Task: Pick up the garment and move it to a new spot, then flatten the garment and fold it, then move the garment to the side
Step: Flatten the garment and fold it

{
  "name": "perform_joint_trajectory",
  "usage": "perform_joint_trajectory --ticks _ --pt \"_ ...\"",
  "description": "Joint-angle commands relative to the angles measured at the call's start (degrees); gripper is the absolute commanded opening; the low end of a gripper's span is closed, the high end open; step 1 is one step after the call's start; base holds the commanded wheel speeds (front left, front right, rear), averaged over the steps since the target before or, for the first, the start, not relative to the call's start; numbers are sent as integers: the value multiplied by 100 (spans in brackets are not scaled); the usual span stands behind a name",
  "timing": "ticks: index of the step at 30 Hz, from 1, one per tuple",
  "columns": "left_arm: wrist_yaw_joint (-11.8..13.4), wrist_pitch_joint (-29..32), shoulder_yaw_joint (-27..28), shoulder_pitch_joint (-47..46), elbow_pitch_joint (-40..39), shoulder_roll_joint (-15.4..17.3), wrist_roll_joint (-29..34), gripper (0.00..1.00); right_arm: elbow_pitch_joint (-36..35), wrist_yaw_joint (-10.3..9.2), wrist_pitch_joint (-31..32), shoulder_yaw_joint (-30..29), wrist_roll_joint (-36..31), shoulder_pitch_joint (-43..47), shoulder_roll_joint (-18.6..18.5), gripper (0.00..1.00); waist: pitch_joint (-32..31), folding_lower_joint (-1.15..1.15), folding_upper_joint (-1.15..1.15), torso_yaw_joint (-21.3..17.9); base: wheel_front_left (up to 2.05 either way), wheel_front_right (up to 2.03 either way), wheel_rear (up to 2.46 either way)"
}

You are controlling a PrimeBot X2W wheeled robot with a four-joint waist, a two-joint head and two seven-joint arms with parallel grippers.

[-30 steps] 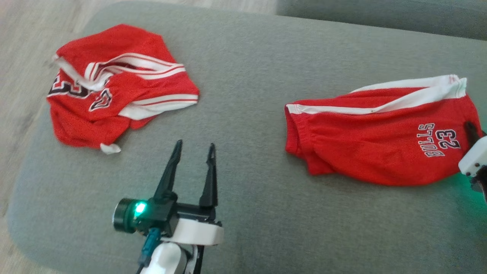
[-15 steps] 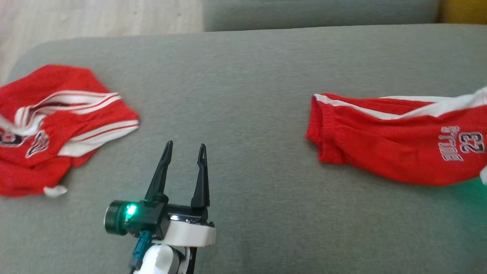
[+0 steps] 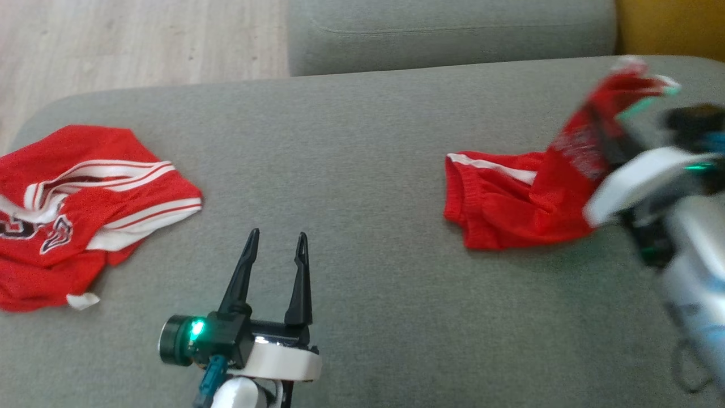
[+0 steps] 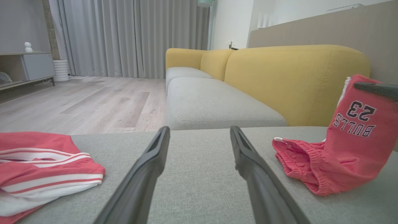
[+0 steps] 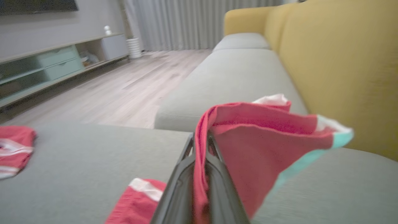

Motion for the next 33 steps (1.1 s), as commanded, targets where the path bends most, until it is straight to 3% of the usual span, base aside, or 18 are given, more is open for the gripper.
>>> perform_joint_trajectory --ticks 1,4,5,6,7,10,14,19,24,28,29,30,31,33 --pt "-30 -45 183 -107 -155 -32 47 100 -206 -4 27 92 -68 -102 61 0 -2 0 0 48 0 0 0" --pt "-65 -45 143 -99 -127 -45 22 100 -440 -4 331 409 -209 69 548 0 3 0 0 165 0 0 0" --pt "-78 -45 122 -100 -112 -49 14 100 -459 -4 401 524 -270 135 676 21 -1 0 0 216 0 0 0" --pt "-88 -45 102 -100 -96 -52 6 100 -460 -4 450 624 -334 206 790 80 -11 0 0 261 0 0 0" --pt "-93 -45 82 -100 -82 -55 -6 100 -455 -4 438 667 -404 272 884 100 -19 0 0 311 0 0 0" --pt "-79 -45 54 -94 -85 -62 -45 100 -481 -4 331 711 -506 485 1069 100 -43 0 0 430 0 0 0" --pt "-44 -45 75 -19 -111 -66 -72 100 -663 -4 44 443 -584 847 1015 100 -120 0 0 495 0 0 0" --pt "13 -45 196 185 -209 -68 -97 100 -940 -4 -481 -402 -881 1568 795 100 -309 0 0 474 0 0 0" --pt "31 -45 305 450 -328 -69 -57 100 -1049 -4 -846 -1487 -1094 2409 862 100 -504 0 0 389 0 0 0" --pt "21 -45 357 579 -383 -70 6 100 -1099 -4 -827 -1990 -1239 2824 943 100 -536 0 0 368 0 0 0" --pt "14 -45 362 597 -390 -70 18 100 -1120 -4 -787 -2063 -1263 2874 956 82 -540 0 0 371 0 0 0" --pt "5 -45 365 612 -393 -70 27 100 -1145 -4 -735 -2116 -1281 2900 968 45 -540 0 0 378 0 0 0" --pt "-5 -45 365 621 -393 -70 32 100 -1174 -4 -667 -2141 -1272 2904 987 0 -539 0 0 387 0 0 0" --pt "-20 -45 353 624 -392 -70 35 100 -1219 -4 -460 -2133 -1238 2851 1005 0 -526 0 0 413 0 0 0"
